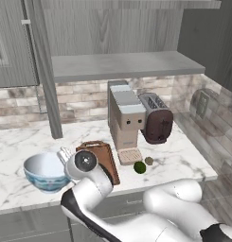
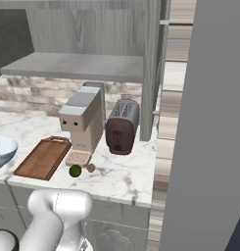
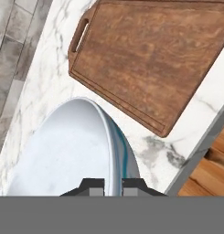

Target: Open the cabinet. Place the bowl and condiment on the counter. Then place the lime and garlic on the cutting board.

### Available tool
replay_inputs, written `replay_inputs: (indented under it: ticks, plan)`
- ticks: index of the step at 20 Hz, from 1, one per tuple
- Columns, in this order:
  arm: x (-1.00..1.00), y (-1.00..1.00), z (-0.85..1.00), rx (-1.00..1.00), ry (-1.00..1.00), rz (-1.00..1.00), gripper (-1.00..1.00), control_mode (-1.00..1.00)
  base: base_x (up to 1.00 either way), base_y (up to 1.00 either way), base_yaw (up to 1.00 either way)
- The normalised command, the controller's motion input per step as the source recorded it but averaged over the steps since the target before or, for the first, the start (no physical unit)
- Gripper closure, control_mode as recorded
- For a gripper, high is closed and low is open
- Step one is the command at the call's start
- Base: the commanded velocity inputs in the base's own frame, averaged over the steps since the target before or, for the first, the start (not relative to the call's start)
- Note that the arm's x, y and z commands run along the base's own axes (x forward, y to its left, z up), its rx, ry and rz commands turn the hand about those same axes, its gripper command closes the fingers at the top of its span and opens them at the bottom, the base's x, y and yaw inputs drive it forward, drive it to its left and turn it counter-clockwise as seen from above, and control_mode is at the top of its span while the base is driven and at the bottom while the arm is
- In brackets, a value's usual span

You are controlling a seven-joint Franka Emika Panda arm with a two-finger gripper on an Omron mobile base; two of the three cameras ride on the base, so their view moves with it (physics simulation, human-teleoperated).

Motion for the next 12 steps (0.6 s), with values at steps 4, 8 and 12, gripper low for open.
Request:
replay_inputs:
  ticks: [4,8,12]
  plan:
    - [0.18,0.24,-0.16,0.0,0.0,0.04,1.0,-1.0,0.0,0.0,0.0]
    - [0.22,0.21,-0.13,0.0,0.0,0.03,1.0,-1.0,0.0,0.0,0.0]
    - [0.19,0.21,-0.13,0.0,0.0,0.03,1.0,-1.0,0.0,0.0,0.0]
